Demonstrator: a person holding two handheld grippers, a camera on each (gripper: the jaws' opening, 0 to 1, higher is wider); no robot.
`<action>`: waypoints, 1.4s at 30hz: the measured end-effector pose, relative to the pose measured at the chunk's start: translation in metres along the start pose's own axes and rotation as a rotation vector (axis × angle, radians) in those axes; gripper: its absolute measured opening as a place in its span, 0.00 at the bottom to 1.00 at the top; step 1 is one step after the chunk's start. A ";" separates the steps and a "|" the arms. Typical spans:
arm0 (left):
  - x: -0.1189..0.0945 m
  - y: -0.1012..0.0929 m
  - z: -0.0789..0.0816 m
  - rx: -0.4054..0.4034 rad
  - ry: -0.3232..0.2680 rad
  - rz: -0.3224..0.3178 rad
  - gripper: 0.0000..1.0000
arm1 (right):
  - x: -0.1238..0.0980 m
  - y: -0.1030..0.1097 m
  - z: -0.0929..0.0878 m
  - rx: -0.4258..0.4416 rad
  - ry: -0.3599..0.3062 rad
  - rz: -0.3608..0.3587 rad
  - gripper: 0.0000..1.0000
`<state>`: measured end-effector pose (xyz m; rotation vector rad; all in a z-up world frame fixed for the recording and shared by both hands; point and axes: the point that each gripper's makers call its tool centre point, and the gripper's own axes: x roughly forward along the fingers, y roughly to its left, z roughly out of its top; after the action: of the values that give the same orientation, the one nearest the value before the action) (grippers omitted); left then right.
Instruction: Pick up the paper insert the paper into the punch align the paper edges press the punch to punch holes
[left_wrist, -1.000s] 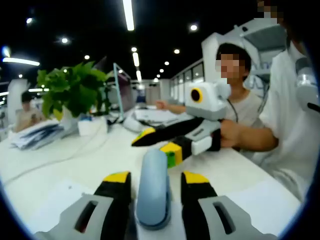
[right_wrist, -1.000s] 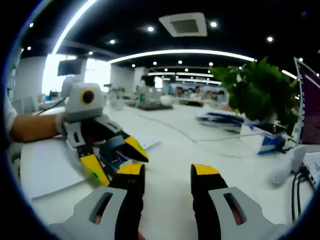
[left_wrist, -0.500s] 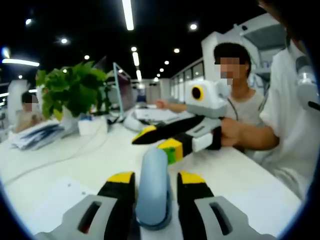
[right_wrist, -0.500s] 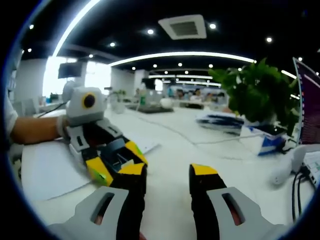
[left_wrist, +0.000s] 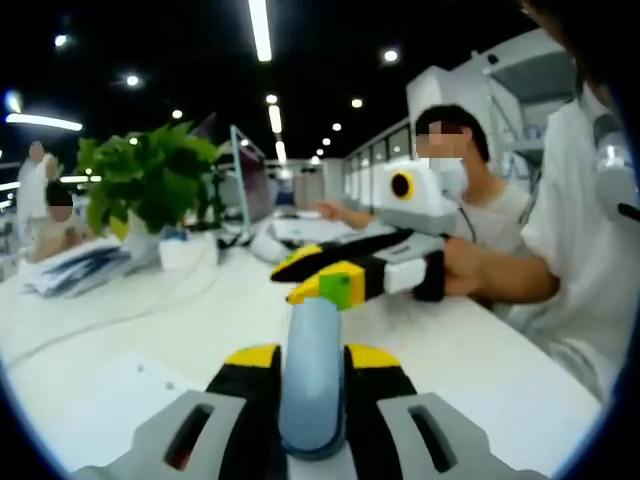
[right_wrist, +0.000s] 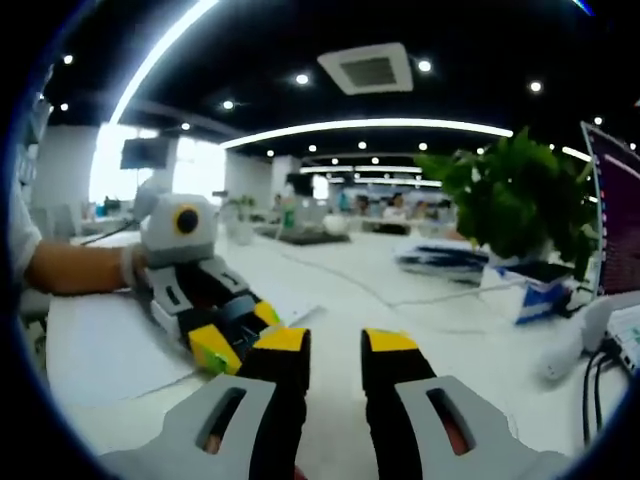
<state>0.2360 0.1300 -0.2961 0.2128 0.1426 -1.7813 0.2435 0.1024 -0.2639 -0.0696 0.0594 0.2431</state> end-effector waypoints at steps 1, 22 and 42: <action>0.000 0.000 0.000 -0.003 0.001 0.000 0.26 | 0.000 0.001 0.003 -0.005 -0.015 0.010 0.19; 0.001 -0.003 -0.001 0.000 0.000 -0.003 0.26 | 0.030 0.065 0.022 -0.045 0.126 0.133 0.08; 0.000 -0.004 -0.001 0.003 0.008 -0.007 0.26 | 0.022 0.058 0.017 0.228 0.040 0.123 0.02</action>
<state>0.2321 0.1308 -0.2972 0.2213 0.1465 -1.7878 0.2511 0.1652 -0.2523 0.1569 0.1308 0.3563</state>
